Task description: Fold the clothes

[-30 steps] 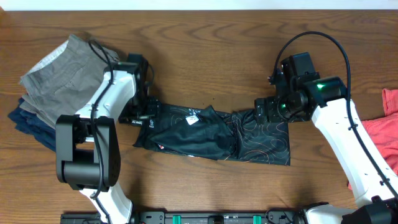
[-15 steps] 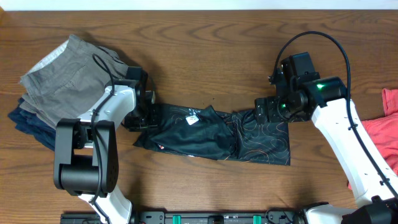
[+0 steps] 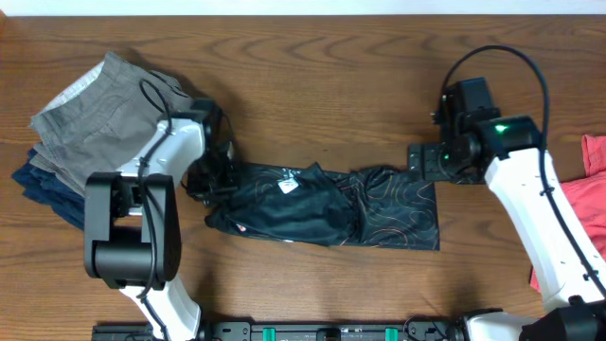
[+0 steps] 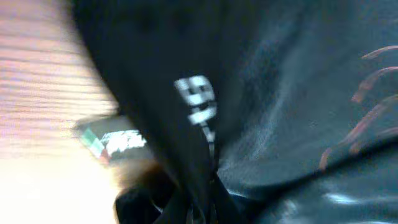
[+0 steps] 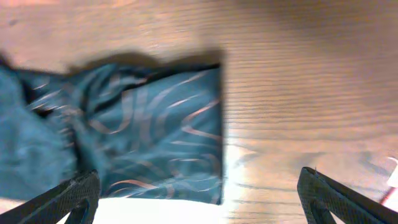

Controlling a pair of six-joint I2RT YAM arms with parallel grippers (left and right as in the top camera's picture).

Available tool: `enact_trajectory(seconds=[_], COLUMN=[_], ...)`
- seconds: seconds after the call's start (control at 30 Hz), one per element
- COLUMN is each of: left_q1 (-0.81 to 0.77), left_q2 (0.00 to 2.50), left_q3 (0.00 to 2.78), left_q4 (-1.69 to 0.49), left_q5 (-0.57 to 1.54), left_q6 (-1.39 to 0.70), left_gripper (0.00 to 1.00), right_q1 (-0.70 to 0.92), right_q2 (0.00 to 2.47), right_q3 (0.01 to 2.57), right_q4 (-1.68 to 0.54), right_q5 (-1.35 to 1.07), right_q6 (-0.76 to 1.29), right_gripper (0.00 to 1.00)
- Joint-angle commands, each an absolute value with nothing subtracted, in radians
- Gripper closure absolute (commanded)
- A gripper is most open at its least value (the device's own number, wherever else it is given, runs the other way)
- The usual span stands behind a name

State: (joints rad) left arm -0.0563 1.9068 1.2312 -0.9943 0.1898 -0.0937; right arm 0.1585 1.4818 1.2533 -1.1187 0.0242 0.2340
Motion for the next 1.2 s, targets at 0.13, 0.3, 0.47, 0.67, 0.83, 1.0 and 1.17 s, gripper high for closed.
enact_trajectory(seconds=[0.13,0.3,0.47,0.67,0.83,1.0,1.17], left_q1=[0.024,0.007,-0.081,-0.266,-0.432,-0.564,-0.664], left_q2=[1.894,1.892,1.885,1.885,1.885,1.885,1.885], left_q3=[1.464,1.555,1.556,1.555,1.555,1.555,1.555], left_q4=[-1.149,-1.280,-1.303,-1.244,-1.120,-0.994,-0.908], left_q5=[0.089,0.345,0.625,0.791,0.818,0.757,0.670], left_q6=[-0.146,-0.154,-0.150,-0.160,-0.243,-0.363,-0.426], left_gripper=[0.94,0.94,0.94,0.94,0.94,0.94,0.94], right_q1=[0.033,-0.017,-0.022,-0.022,-0.022,-0.022,-0.022], right_q2=[1.487,1.487,1.487,1.487,1.487,1.487,1.487], right_q3=[1.248,1.248,1.248,1.247,1.247,1.247,1.247], right_q4=[-1.135,-1.145,-1.145,-1.145,-1.147,-1.160,-1.164], right_q5=[0.072,0.072,0.075,0.075,0.074,0.074,0.074], right_q6=[0.252,0.211,0.211,0.208,0.208,0.208,0.208], right_gripper=[0.01,0.01,0.01,0.01,0.01,0.01,0.01])
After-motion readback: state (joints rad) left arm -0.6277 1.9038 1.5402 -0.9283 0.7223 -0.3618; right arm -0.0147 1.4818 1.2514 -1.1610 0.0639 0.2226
